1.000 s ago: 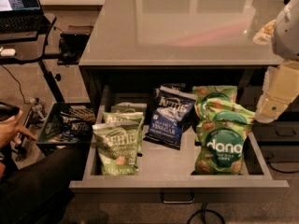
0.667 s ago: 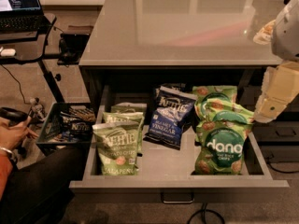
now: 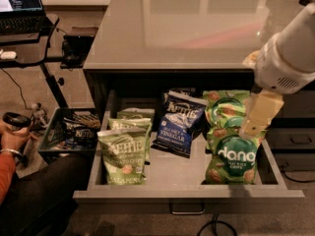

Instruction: Pick blue chip bag from top drawer and place on counter

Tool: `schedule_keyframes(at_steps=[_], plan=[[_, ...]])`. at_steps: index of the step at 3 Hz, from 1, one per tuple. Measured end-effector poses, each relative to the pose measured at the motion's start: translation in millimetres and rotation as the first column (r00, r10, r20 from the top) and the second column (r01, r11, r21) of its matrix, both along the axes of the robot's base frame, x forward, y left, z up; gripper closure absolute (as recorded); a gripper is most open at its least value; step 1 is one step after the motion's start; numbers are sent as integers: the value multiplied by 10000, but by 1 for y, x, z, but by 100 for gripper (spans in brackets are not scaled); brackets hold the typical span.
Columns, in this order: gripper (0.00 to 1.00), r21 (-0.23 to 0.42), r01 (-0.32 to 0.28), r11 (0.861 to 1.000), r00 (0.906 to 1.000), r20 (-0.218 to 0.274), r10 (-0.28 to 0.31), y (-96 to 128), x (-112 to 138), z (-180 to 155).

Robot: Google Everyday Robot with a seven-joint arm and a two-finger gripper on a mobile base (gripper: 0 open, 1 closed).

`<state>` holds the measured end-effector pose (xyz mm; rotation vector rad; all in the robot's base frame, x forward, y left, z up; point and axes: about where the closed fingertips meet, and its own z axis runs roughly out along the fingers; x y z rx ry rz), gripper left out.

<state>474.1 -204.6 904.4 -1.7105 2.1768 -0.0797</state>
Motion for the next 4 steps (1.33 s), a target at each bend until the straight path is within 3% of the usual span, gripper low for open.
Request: schedule_keyframes(at_steps=[2,3,4], plan=[[0,1196,-443,9918,9977,565,378,30,42,-57],[0,1200,-442,9918,9977,566,377,30,42,-57],[0,1761,-308,9839,9977,657,194,38,47,-81]])
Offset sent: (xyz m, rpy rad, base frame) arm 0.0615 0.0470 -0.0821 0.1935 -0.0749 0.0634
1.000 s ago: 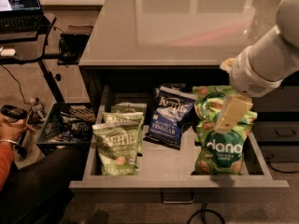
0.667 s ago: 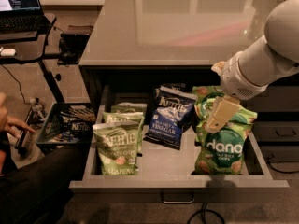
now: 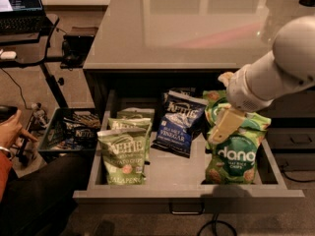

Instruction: Pick blue chip bag from top drawer and place on counter

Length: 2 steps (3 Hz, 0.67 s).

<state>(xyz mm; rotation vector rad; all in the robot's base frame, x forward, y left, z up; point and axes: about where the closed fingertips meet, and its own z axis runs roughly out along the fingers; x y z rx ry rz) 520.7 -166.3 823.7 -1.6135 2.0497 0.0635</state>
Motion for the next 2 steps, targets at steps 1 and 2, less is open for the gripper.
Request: schedule_keyframes(at_steps=[1,2], plan=[[0,472,52,9989,9997,244,-63,19,23,-42],[0,882,350,9955,9993,71,-358,31,48,-71]])
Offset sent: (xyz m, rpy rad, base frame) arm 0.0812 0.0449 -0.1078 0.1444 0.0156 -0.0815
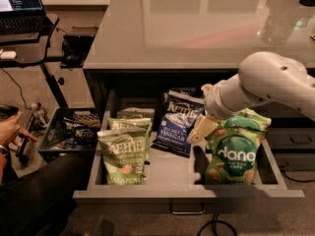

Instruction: Pick blue chip bag from top drawer and place on counter

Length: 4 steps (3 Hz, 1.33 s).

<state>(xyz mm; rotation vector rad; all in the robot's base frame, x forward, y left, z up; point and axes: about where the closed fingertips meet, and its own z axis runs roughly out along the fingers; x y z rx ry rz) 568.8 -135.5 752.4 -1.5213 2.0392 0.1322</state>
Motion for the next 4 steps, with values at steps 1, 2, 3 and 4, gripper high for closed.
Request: schedule_keyframes(at_steps=[1,2,3,4], plan=[[0,203,321,9993,9986,-437,-311,11,18,-22],[0,78,505,9987,9958,-774,-498,23,28,-41],[0,-292,421,9987,9955,-832,-444,32,34,-64],[0,-715,43,9974,9988,-474,-77,39,38,-81]])
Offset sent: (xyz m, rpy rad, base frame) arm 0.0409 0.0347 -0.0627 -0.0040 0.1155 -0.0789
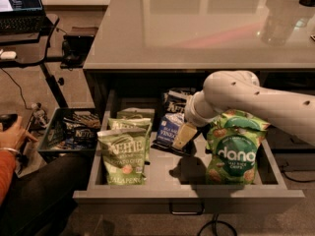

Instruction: Pick blue chip bag from top drawer and place on counter

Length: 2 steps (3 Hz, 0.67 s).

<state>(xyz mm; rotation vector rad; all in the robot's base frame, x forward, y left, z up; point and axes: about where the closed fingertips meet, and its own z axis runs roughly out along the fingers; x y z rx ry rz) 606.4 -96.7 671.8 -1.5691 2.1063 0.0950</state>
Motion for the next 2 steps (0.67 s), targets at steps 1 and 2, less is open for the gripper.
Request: schedule_keyframes(at_steps=[1,2], plan=[[0,-289,-378,9989,9982,455,391,7,3,-11],[0,-425,-705,9966,9933,883,740,11,9,-20]])
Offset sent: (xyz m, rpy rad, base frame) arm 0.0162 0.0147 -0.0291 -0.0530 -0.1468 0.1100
